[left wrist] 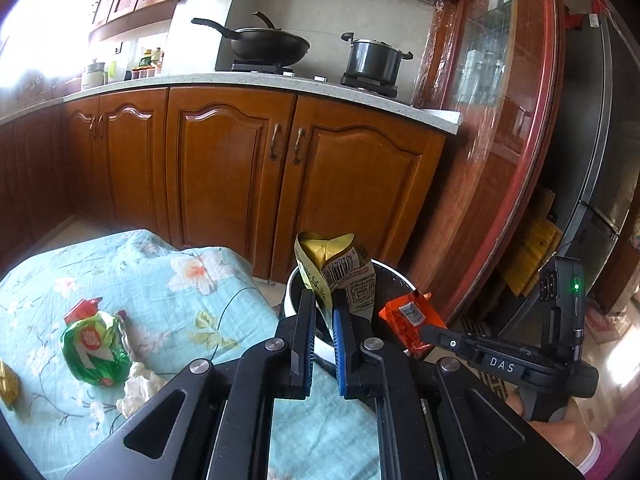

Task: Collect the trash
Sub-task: 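Carry the pouch and red wrapper over the bin and open both tools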

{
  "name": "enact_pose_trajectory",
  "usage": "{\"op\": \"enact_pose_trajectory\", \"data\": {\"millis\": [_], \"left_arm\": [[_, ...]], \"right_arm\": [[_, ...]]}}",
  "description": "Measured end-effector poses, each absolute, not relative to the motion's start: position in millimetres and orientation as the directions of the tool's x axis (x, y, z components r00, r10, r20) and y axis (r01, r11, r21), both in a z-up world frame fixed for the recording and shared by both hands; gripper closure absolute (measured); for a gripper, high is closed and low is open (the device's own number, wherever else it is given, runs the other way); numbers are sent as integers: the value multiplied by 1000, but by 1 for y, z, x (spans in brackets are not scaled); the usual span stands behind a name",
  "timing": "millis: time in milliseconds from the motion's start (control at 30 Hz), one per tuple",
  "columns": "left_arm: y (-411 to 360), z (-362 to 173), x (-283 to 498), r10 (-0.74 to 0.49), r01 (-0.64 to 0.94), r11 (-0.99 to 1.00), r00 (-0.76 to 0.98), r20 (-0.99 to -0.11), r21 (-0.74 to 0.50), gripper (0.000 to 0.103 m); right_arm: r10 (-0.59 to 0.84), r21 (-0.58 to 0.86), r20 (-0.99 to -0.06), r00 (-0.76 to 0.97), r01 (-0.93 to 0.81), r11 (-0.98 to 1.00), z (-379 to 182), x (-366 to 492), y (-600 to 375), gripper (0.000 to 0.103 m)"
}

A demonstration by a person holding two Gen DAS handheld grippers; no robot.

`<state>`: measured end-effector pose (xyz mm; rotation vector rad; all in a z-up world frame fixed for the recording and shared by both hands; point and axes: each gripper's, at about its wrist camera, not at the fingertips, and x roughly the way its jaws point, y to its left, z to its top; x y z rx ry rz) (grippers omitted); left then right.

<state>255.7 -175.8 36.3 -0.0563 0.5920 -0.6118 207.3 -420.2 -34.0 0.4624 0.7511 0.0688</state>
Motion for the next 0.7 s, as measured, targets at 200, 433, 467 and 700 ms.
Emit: {"op": "enact_pose_trajectory", "data": {"millis": [200, 433, 467, 700], "left_arm": [[-206, 25, 283, -535, 525, 828, 634, -558, -197, 97], [-235, 20, 306, -516, 520, 835, 625, -586, -180, 96], [-238, 19, 309, -513, 519, 836, 624, -590, -178, 96], [-261, 10, 324, -502, 519, 837, 601, -622, -174, 96]], "right_arm": [[211, 427, -658, 723, 127, 895, -39, 220, -432, 99], [196, 413, -686, 701, 152, 898, -47, 235, -442, 99], [192, 408, -691, 697, 156, 900, -48, 238, -443, 99], [174, 384, -716, 676, 174, 907, -53, 251, -452, 99]]}}
